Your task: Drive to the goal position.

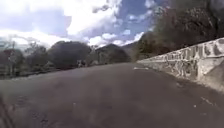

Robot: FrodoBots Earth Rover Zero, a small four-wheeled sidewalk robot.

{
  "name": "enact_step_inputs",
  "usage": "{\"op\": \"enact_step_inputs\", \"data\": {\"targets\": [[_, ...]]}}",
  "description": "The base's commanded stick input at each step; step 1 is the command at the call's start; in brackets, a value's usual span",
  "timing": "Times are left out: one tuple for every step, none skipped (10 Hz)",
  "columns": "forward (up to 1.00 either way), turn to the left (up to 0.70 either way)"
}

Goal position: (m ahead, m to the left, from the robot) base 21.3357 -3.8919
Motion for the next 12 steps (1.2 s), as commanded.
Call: {"op": "enact_step_inputs", "data": {"targets": [[0.7,0.0],[0.7,0.0],[0.7,0.0],[0.7,0.0],[0.7,0.0],[0.7,0.0],[0.7,0.0],[0.7,0.0],[0.7,0.0],[0.7,-0.02],[0.7,-0.13],[0.7,-0.24]]}}
